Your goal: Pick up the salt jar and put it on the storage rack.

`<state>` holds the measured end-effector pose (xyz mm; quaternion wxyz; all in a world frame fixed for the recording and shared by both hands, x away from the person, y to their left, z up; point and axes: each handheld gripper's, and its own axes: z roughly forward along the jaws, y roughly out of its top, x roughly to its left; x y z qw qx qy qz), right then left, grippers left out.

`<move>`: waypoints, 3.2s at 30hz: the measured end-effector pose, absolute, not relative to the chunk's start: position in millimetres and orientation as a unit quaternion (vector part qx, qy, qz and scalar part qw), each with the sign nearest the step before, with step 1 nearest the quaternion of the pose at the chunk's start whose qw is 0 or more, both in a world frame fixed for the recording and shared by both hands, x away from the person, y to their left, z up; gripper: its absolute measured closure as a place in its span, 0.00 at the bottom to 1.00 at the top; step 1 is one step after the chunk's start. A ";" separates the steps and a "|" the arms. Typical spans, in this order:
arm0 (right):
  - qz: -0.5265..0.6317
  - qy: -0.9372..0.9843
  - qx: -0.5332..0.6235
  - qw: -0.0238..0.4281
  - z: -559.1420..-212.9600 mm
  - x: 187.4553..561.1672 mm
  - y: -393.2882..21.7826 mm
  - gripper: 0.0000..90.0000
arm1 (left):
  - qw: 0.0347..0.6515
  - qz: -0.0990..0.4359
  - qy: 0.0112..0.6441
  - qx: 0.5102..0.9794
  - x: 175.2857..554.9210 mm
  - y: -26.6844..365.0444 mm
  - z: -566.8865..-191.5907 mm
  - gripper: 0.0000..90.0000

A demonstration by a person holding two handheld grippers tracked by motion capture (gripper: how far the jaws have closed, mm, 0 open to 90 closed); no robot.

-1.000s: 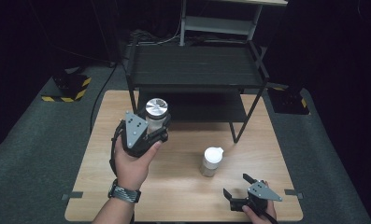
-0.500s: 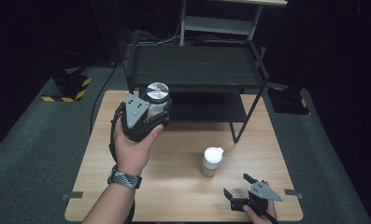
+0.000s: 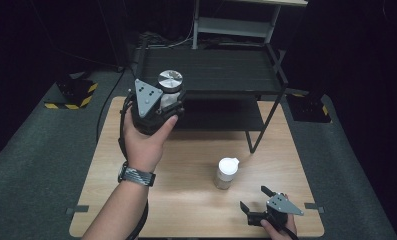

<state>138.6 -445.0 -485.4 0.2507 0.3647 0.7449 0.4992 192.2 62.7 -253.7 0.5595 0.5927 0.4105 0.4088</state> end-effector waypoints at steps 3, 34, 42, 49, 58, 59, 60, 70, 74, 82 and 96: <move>0.499 0.745 0.365 0.251 -485.4 138.5 -445.0 0.00 | 0.560 0.410 0.412 0.591 195.4 62.8 -250.1 0.34; 0.505 0.741 0.366 0.248 -486.6 138.2 -447.2 0.00 | 0.554 0.433 0.436 0.562 248.1 45.0 -233.4 0.34; 0.502 0.745 0.361 0.250 -486.0 138.5 -446.1 0.00 | 0.546 0.437 0.445 0.559 261.2 40.8 -233.7 0.34; 0.504 0.744 0.361 0.251 -486.8 137.8 -446.8 0.00 | 0.540 0.436 0.455 0.558 272.0 40.2 -237.1 0.34; 0.504 0.745 0.357 0.254 -487.2 136.7 -446.1 0.00 | 0.549 0.431 0.458 0.551 276.0 43.4 -241.5 0.34; 0.504 0.745 0.357 0.254 -487.1 136.8 -446.1 0.00 | 0.548 0.432 0.458 0.551 275.9 43.7 -241.5 0.34; 0.503 0.745 0.357 0.254 -487.1 136.8 -445.9 0.00 | 0.548 0.432 0.457 0.551 275.7 43.4 -241.8 0.34; 0.503 0.745 0.356 0.257 -487.3 136.0 -445.2 0.00 | 0.545 0.431 0.460 0.553 275.6 42.8 -240.4 0.34; 0.503 0.745 0.356 0.257 -487.4 135.9 -445.2 0.00 | 0.541 0.432 0.457 0.558 275.5 43.5 -239.5 0.34; 0.502 0.746 0.354 0.258 -487.2 135.8 -444.8 0.00 | 0.542 0.430 0.457 0.558 273.5 44.4 -238.7 0.28; 0.502 0.746 0.354 0.257 -487.1 135.3 -445.0 0.00 | 0.549 0.438 0.443 0.557 256.7 42.0 -243.1 0.00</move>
